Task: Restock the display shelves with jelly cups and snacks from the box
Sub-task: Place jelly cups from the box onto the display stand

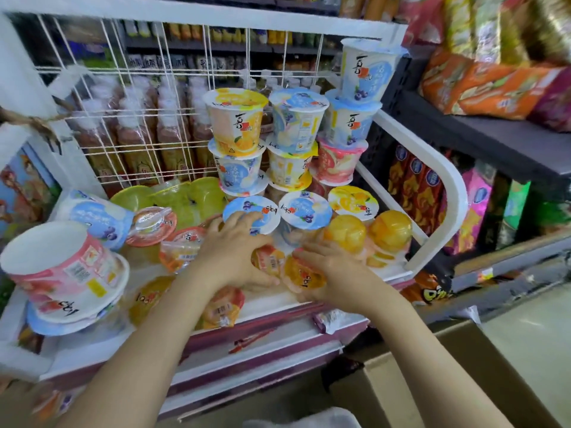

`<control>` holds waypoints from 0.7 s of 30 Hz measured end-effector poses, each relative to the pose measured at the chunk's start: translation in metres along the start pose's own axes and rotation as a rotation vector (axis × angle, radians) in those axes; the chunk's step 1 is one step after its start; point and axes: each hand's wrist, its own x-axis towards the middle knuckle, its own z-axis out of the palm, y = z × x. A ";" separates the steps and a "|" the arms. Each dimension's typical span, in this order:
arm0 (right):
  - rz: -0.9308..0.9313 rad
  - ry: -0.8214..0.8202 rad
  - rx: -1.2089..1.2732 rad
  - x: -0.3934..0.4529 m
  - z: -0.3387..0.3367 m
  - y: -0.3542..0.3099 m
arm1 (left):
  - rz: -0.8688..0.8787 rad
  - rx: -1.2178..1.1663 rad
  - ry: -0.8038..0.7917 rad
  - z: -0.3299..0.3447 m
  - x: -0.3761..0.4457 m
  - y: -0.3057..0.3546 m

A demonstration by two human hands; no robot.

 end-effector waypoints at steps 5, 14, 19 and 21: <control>-0.080 0.156 -0.063 0.017 0.009 0.003 | -0.007 -0.044 -0.016 -0.003 -0.002 -0.001; -0.144 0.175 0.000 0.024 -0.003 0.015 | -0.110 -0.400 0.207 -0.006 -0.005 0.009; -0.111 0.687 0.359 0.037 -0.053 0.042 | -0.119 -0.479 0.668 -0.032 0.020 0.035; -0.033 0.892 0.447 0.054 -0.084 0.056 | -0.075 -0.365 0.825 -0.052 0.037 0.046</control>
